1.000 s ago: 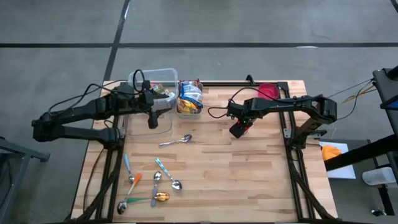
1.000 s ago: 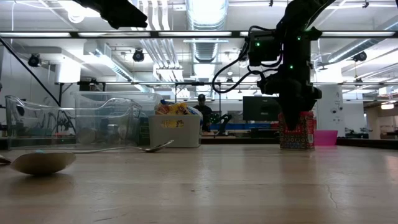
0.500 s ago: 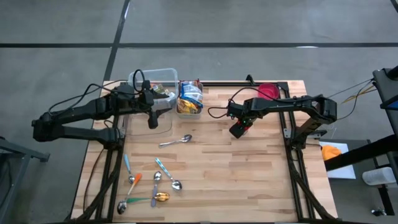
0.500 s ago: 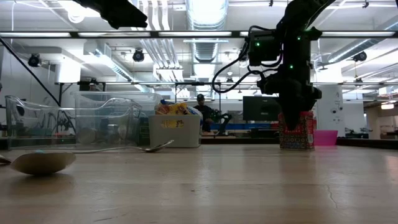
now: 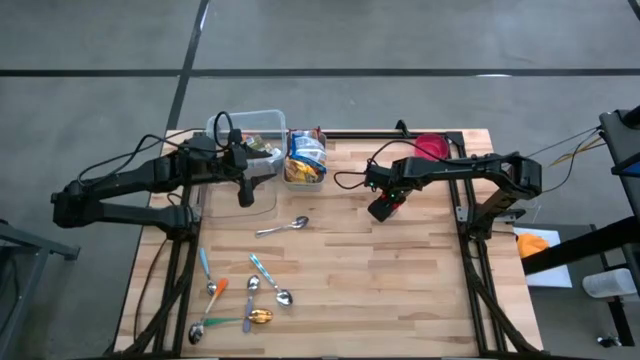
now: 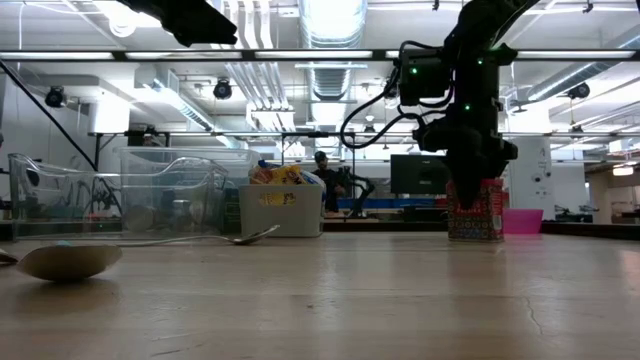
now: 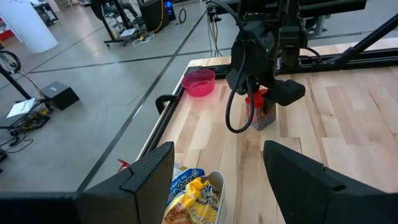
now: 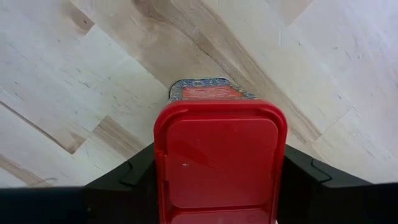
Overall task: Pick & Place Food Item
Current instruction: Put the red seasoning can into the white bin
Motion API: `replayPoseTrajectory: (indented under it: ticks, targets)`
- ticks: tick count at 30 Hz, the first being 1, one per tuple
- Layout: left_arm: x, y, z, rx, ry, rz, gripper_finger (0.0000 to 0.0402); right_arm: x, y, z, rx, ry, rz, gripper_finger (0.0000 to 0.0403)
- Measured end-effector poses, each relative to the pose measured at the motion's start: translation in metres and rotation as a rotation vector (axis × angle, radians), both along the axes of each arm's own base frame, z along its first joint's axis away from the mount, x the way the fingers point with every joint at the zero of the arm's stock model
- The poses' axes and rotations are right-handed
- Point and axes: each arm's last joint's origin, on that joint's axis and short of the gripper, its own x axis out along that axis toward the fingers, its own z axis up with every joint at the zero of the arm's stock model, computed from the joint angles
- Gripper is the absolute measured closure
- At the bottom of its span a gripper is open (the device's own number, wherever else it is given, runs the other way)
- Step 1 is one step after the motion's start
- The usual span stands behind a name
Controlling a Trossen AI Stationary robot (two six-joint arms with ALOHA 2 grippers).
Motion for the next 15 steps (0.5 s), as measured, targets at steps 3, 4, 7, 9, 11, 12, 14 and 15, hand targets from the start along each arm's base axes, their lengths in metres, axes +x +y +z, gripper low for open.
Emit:
replayPoseTrajectory:
  ticks: [3,4,7,9,11,12,14,15]
  targets:
    - [0.0,0.0,-0.0001,0.0,0.0,0.0,0.0153,0.0002,-0.0001,0.0,-0.001,-0.002,0.0,0.0195]
    - [0.0,0.0,-0.0001,0.0,0.0,0.0,0.0153,0.0003,-0.0002,0.0,-0.005,-0.002,0.0,0.0195]
    - [0.0,-0.0001,-0.0001,0.0,0.0,0.0,0.0153,0.0004,-0.0004,0.0001,-0.018,-0.001,-0.004,0.0181]
    - [0.0,0.0,-0.0001,0.0,0.0,0.0,0.0153,0.0004,-0.0008,0.0001,-0.031,0.001,-0.005,0.016]
    - [0.0,0.0,-0.0001,0.0,0.0,0.0,0.0153,0.0004,-0.0008,0.0001,-0.032,0.002,-0.006,0.0146]
    - [0.0,0.0,-0.0001,0.0,0.0,0.0,0.0153,0.0004,-0.0009,0.0001,-0.032,0.002,-0.006,0.0142]
    - [0.0,0.0,-0.0001,0.0,0.0,0.0,0.0153,0.0004,-0.0008,0.0001,-0.032,0.002,-0.005,0.0139]
    - [0.0,0.0,-0.0001,0.0,0.0,0.0,0.0153,0.0003,-0.0009,0.0001,-0.033,0.002,-0.005,0.0138]
